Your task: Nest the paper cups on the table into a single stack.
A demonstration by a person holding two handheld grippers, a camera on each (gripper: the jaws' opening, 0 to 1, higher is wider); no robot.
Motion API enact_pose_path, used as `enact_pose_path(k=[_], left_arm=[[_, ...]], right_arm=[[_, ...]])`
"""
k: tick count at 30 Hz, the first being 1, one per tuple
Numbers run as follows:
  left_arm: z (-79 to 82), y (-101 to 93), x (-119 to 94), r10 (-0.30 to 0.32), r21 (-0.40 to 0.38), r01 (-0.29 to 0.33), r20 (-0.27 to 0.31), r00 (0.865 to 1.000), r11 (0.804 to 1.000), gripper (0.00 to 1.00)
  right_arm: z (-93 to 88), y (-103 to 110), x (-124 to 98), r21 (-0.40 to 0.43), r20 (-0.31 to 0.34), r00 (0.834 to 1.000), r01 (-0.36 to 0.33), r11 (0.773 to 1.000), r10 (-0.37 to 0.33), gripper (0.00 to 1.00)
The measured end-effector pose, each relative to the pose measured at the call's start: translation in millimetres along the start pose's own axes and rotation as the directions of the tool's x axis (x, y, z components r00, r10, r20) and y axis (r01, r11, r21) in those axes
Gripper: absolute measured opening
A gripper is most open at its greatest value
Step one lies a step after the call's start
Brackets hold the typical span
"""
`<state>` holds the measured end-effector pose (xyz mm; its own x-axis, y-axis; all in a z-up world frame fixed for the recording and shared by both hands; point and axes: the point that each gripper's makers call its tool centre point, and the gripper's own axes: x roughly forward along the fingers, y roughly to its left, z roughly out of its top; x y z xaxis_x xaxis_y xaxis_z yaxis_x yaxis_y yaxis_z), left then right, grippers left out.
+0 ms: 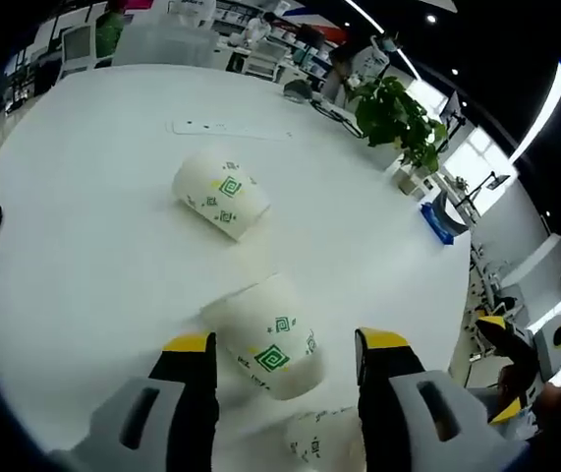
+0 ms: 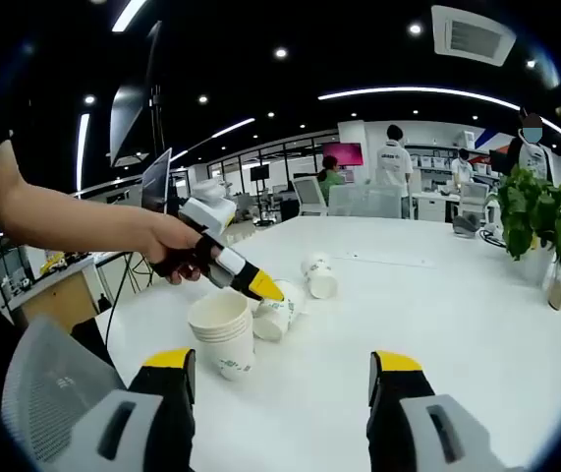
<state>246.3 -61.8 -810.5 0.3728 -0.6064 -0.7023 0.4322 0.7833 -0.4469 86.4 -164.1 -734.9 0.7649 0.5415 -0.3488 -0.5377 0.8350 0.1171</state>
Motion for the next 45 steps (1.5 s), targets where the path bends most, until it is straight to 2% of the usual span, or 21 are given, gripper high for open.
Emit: enact_pose_path(k=[3,5,10,18,23,29,33,37,41,45], left_arm=[[-2.3,3.0,2,0.017,0.019,-0.017,-0.013,1.000,1.000,0.53],[-7.3,-1.8,-1,0.019,0.030,-0.018,-0.025,0.999,0.999,0.53],[-10.0,8.0,1,0.045,0.088,-0.041,-0.050,0.998,0.995,0.49],[-19.5,20.0,2,0.065,0.091,-0.056,-0.103,0.993,0.994,0.41],[-23.5,25.1,-2,0.086,0.139,-0.070,-0.113,0.990,0.988,0.36],[-22.8,29.6,-8,0.106,0.162,-0.089,-0.094,0.990,0.983,0.36],[-15.2,30.8,-11,0.108,0.156,-0.098,-0.061,0.992,0.983,0.35],[-8.9,26.4,-24,0.103,0.161,-0.101,-0.009,0.995,0.982,0.35],[-9.1,20.4,-42,0.098,0.175,-0.101,0.025,0.995,0.979,0.35],[-5.6,17.2,-46,0.088,0.180,-0.096,0.051,0.995,0.979,0.35]], right_arm=[[-0.3,-1,0,-0.002,0.000,1.000,0.004,1.000,-0.004,0.72],[-0.3,-2,0,-0.001,0.002,1.000,0.006,1.000,-0.006,0.72],[-0.2,-4,-1,0.012,0.005,1.000,0.012,1.000,-0.012,0.71],[1.7,-5,-2,0.044,0.013,1.000,0.017,0.999,-0.017,0.70],[2.4,-7,-3,0.057,0.018,1.000,0.019,0.998,-0.020,0.69],[2.4,-7,-3,0.066,0.019,1.000,0.019,0.998,-0.020,0.68],[4.0,-7,-4,0.075,0.025,0.999,0.020,0.997,-0.022,0.67],[5.2,-6,-4,0.076,0.028,0.999,0.020,0.997,-0.022,0.67],[5.4,-6,-4,0.080,0.030,0.999,0.013,0.997,-0.015,0.67],[6.3,-5,-4,0.083,0.033,0.999,0.006,0.997,-0.009,0.67]])
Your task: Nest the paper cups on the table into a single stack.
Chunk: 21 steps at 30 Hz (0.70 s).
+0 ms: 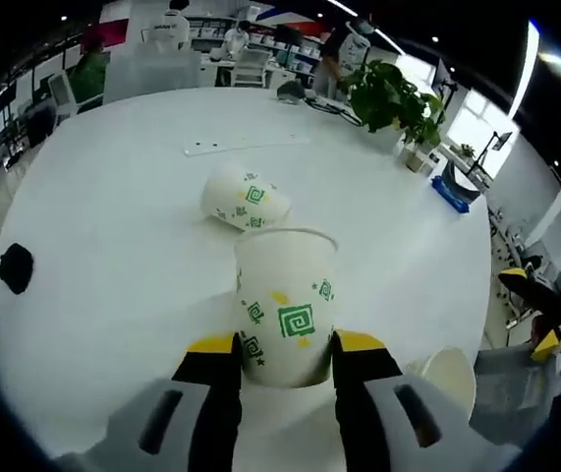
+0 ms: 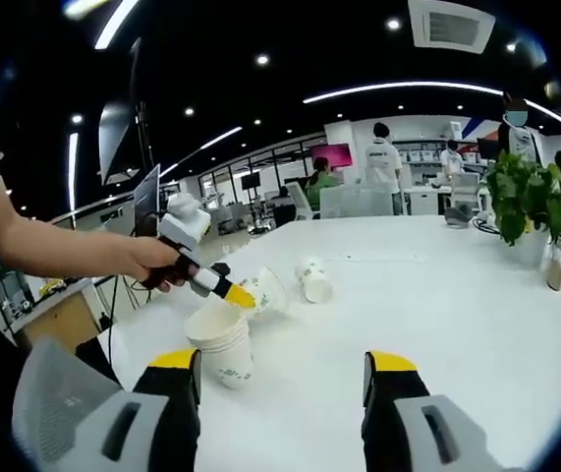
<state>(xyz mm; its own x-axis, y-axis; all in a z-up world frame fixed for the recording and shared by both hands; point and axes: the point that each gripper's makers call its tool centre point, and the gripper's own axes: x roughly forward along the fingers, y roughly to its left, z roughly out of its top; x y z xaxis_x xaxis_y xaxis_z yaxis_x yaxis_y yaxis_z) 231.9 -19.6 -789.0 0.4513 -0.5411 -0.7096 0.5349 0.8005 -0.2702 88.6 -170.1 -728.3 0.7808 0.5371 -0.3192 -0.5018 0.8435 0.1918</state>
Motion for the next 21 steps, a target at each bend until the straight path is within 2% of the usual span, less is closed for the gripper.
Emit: enact_pose_path(k=[7,14,21], left_arm=[[9.5,-6.6,-18,-0.013,0.014,0.013,0.058,0.998,1.000,0.35],[15.9,-17.5,-37,-0.035,0.035,0.031,0.109,0.993,0.999,0.35],[20.8,-25.4,-62,-0.060,0.039,0.054,0.165,0.984,0.998,0.35]], right_arm=[[8.3,5,-2,0.001,0.013,1.000,-0.012,1.000,0.012,0.67],[33.1,14,-1,-0.041,0.036,0.998,-0.047,0.998,0.048,0.67],[59.8,26,3,-0.027,0.049,0.994,-0.093,0.995,0.094,0.56]])
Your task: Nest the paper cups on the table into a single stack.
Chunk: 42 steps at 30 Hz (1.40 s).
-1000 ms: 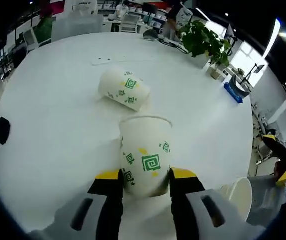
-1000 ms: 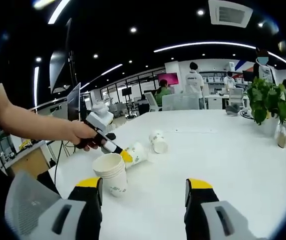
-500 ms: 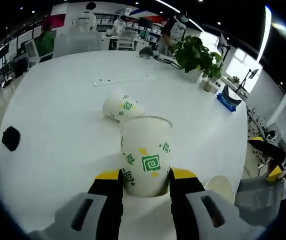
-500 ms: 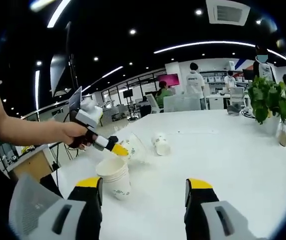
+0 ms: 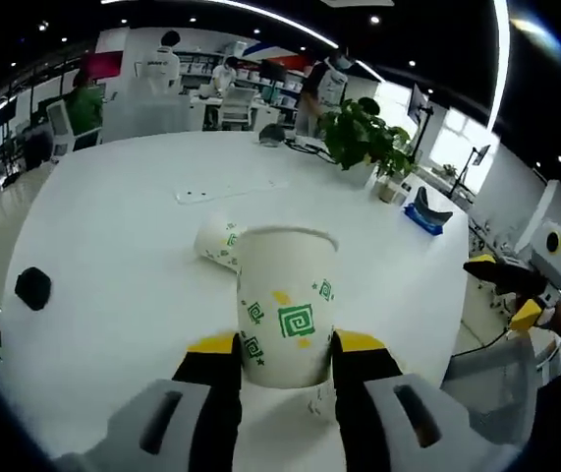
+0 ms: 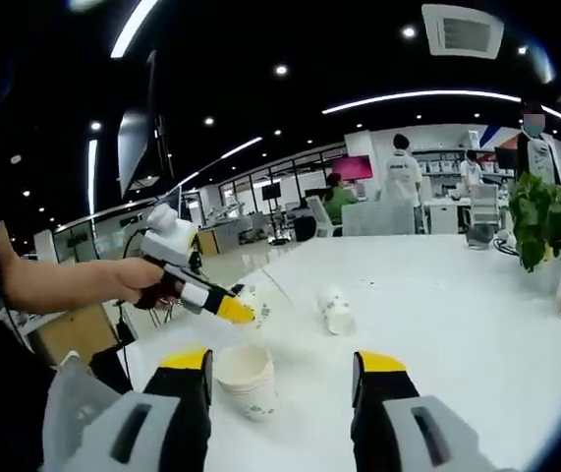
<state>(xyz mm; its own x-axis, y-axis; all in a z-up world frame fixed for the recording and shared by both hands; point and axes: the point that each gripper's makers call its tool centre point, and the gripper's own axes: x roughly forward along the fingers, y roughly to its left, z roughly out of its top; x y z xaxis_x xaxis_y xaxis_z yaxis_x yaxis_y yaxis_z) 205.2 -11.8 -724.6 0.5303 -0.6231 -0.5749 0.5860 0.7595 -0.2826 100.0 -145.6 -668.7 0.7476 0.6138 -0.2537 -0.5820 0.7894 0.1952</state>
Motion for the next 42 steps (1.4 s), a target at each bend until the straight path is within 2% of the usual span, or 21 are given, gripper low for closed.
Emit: enact_pose_path(k=[6,13,16,21,27,31,32,35,36,42], left_arm=[[-1.9,-8.2,-19,-0.023,0.019,0.023,0.017,1.000,1.000,0.34],[-4.4,-28.9,-31,-0.085,0.136,0.080,0.032,0.996,0.988,0.34],[-6.4,-44.5,-40,-0.135,0.200,0.125,0.040,0.990,0.972,0.34],[-10.4,-58.0,-49,-0.204,0.224,0.190,0.042,0.978,0.956,0.34],[-16.4,-72.0,-57,-0.254,0.280,0.236,0.026,0.967,0.931,0.34],[-20.6,-84.5,-61,-0.288,0.315,0.270,0.012,0.958,0.910,0.34],[-22.6,-89.1,-61,-0.303,0.335,0.284,0.005,0.953,0.899,0.34],[-27.2,-97.3,-63,-0.320,0.362,0.303,-0.013,0.947,0.882,0.34],[-30.1,-102.2,-64,-0.326,0.386,0.309,-0.023,0.945,0.869,0.34],[-37.5,-106.9,-65,-0.347,0.415,0.333,-0.045,0.937,0.846,0.34]], right_arm=[[16.2,14,6,-0.018,0.009,0.999,-0.046,0.999,0.046,0.52],[23.0,23,11,-0.023,0.000,0.995,-0.099,0.995,0.099,0.42],[27.1,33,14,0.039,0.005,0.989,-0.151,0.988,0.151,0.34],[35.0,43,17,0.024,0.026,0.982,-0.186,0.982,0.186,0.33],[39.1,56,21,0.011,0.023,0.969,-0.247,0.969,0.247,0.29],[37.4,62,24,0.003,0.006,0.960,-0.280,0.960,0.280,0.26],[36.2,64,25,0.000,-0.001,0.957,-0.291,0.957,0.291,0.24],[33.4,69,26,-0.003,-0.016,0.950,-0.313,0.950,0.313,0.22],[31.7,73,26,-0.002,-0.025,0.943,-0.331,0.944,0.331,0.21],[26.5,83,28,0.009,-0.044,0.929,-0.368,0.930,0.368,0.15]])
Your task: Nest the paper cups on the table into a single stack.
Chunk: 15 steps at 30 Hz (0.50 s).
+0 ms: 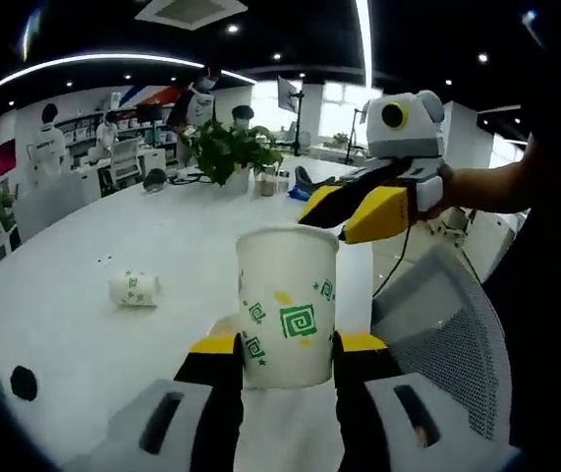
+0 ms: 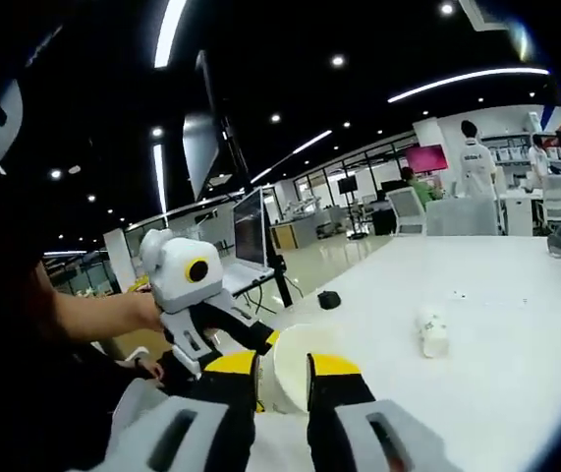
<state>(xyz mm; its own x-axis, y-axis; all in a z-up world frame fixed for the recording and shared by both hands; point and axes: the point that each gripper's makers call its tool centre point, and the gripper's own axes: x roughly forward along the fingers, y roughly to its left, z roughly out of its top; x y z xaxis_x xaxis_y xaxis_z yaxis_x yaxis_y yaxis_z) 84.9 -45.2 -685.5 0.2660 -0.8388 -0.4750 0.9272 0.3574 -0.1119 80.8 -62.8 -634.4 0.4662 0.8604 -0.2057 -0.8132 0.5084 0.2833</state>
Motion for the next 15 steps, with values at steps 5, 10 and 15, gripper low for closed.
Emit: enact_pose_path(k=[5,10,15], left_arm=[[-3.6,-0.4,0,-0.011,0.011,0.011,0.000,1.000,1.000,0.34],[-4.2,-5.4,-1,-0.032,0.030,0.031,0.015,0.999,0.999,0.34],[-8.8,-8.5,1,-0.039,0.025,0.039,0.012,0.999,0.999,0.34]], right_arm=[[-4.0,6,4,0.021,-0.015,0.999,-0.028,0.999,0.028,0.10],[-8.3,14,7,0.064,-0.032,0.998,-0.058,0.996,0.061,0.04],[-11.4,17,8,0.084,-0.039,0.996,-0.078,0.993,0.082,0.00]])
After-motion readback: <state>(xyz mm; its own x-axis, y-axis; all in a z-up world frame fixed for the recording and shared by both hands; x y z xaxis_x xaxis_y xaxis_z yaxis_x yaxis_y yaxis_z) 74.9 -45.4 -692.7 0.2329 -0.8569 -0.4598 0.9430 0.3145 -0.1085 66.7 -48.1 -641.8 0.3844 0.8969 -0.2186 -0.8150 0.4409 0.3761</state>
